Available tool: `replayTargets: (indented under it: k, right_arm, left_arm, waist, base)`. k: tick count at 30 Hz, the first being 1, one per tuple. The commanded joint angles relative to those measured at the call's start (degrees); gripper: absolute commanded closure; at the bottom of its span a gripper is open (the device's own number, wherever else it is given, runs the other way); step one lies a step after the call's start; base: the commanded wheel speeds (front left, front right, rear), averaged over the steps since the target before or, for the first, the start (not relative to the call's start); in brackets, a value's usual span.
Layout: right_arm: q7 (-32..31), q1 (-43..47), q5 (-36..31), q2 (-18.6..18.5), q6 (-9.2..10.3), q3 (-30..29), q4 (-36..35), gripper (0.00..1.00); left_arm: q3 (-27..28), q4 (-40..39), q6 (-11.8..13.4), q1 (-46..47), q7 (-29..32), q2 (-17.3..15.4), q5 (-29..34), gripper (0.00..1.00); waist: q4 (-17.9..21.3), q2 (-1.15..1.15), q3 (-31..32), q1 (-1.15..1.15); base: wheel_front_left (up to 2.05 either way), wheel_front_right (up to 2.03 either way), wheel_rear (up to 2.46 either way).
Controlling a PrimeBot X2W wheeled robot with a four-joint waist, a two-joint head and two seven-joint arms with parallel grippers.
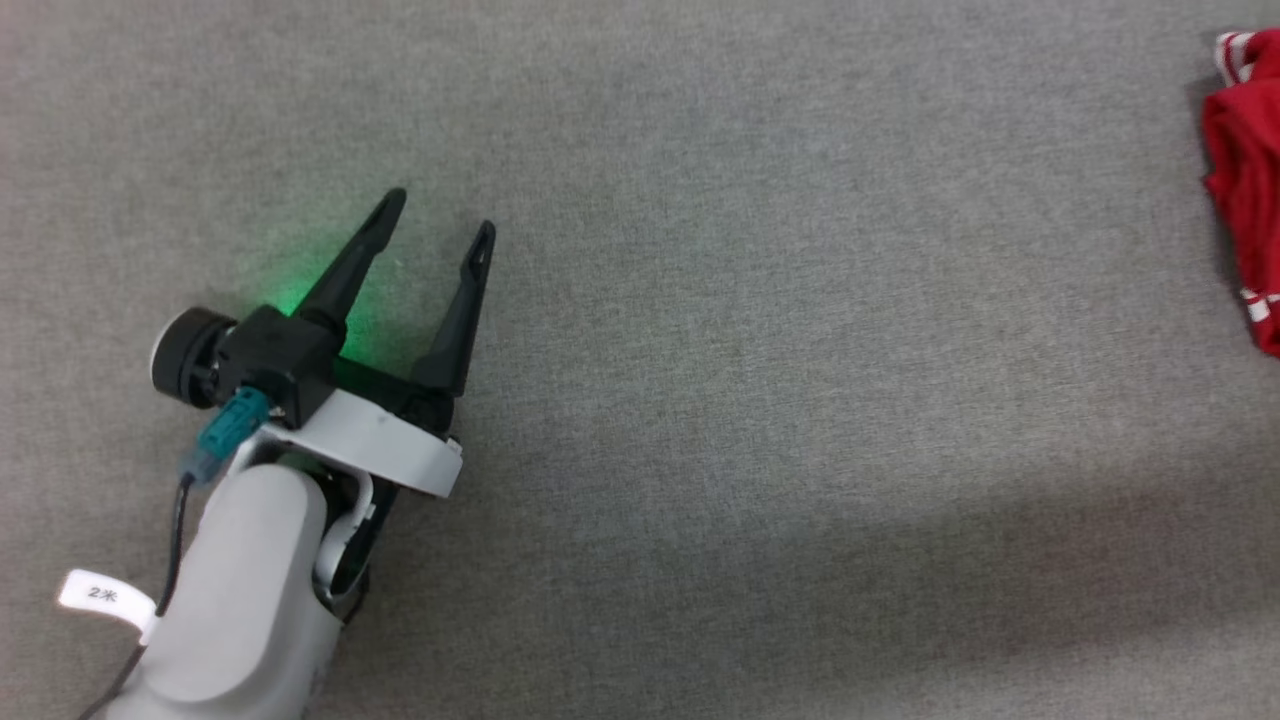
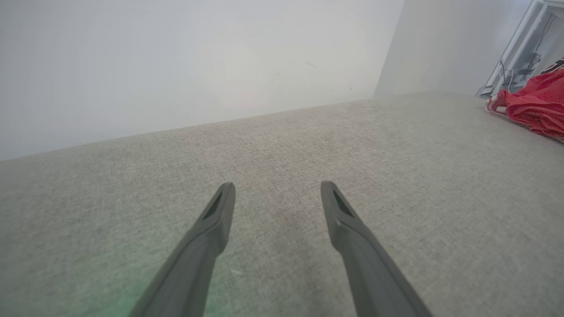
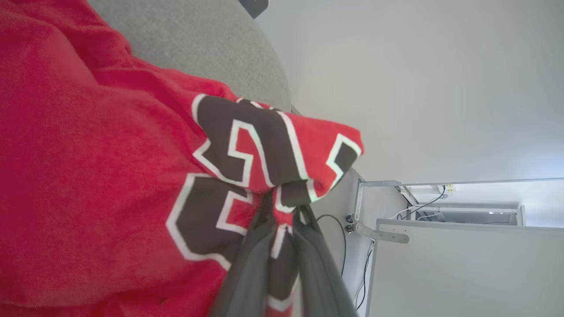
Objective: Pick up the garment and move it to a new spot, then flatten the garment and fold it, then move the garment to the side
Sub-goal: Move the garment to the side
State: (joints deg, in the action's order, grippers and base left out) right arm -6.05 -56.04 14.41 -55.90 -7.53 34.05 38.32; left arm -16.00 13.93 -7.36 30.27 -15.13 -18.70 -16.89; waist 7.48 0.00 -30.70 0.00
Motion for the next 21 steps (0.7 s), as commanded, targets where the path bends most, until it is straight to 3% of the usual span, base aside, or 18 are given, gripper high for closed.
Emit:
replayTargets:
  k: [1, 11, 14, 17, 19, 21]
  right_arm:
    - [0.3, -0.5, -0.6, 0.8, 0.08, 0.2, 0.6, 1.0]
    - [4.4, -3.1, -3.3, 6.0, 0.08, -0.7, 9.4, 0.97]
    - [5.5, -3.7, -4.0, 6.9, 0.08, -1.3, 11.5, 0.63]
    - [5.9, -4.2, -4.9, 7.6, 0.08, -1.8, 13.6, 0.49]
    - [6.2, -4.3, -5.4, 8.1, 0.08, -2.0, 14.8, 0.02]
    - [6.9, -4.4, -5.7, 8.3, 0.08, -2.0, 15.8, 0.0]
  left_arm:
    - [-0.1, 0.6, -0.1, 0.3, 0.1, -0.2, -0.2, 0.0]
    - [-1.9, 2.0, -0.1, 1.9, 0.1, 0.2, -1.0, 0.0]
    - [-1.4, 2.2, -0.1, 1.6, 0.1, -0.2, -1.4, 0.0]
    - [-1.0, 2.3, 0.0, 0.5, 0.1, -0.3, -1.7, 0.0]
    - [-0.5, 2.2, 0.0, 0.0, 0.1, -0.2, -1.9, 0.0]
    - [0.0, 2.1, 0.0, -0.6, 0.0, 0.0, -2.1, 0.0]
  waist:
    - [-0.1, 0.0, -0.9, 0.0]
    - [-1.4, 0.0, -0.9, 0.0]
    - [-1.9, 0.0, 0.1, 0.0]
    - [-2.3, 0.0, 1.5, 0.0]
    - [-2.5, 0.0, 2.5, 0.0]
    - [-2.7, 0.0, 3.6, 0.0]
  base:
    - [0.0, 0.0, 0.0]
    - [0.0, 0.0, 0.0]
    - [0.0, 0.0, 0.0]
    - [0.0, 0.0, 0.0]
    - [0.0, 0.0, 0.0]
    - [0.0, 0.0, 0.0]
